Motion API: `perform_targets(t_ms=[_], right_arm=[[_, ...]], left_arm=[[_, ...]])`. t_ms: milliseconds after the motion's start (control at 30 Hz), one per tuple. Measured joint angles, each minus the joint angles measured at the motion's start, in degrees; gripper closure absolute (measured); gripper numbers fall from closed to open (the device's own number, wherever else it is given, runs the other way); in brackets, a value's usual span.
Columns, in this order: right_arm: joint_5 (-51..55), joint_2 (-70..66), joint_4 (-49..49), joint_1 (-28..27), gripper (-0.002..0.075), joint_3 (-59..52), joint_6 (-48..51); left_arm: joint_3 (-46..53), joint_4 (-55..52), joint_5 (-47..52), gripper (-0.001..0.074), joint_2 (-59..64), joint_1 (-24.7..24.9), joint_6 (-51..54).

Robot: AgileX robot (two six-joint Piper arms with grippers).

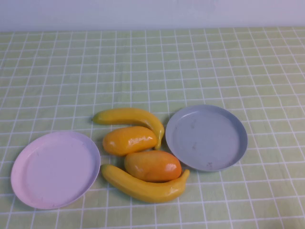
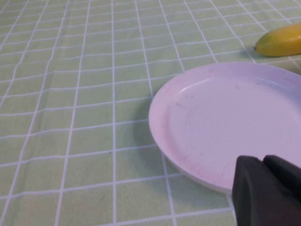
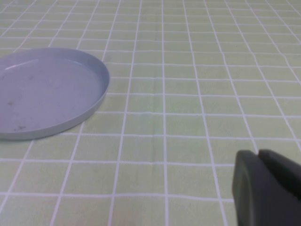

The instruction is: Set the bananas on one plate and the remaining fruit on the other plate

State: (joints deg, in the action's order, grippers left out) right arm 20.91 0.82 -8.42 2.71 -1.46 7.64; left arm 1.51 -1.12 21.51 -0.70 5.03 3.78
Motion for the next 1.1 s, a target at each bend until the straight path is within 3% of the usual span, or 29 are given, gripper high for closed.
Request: perform_targets(t_ms=[833, 1100], right_arm=[[0.0, 0.0, 0.0, 0.0, 0.0741, 0.0, 0.0], [0.0, 0.0, 0.0, 0.0, 0.0741, 0.0, 0.0]], left_arm=[[0.0, 1.12, -2.06, 0.0734, 0.0, 0.0, -1.77], [0.0, 13.22, -8.35, 0.0734, 0.0, 0.0, -12.58]])
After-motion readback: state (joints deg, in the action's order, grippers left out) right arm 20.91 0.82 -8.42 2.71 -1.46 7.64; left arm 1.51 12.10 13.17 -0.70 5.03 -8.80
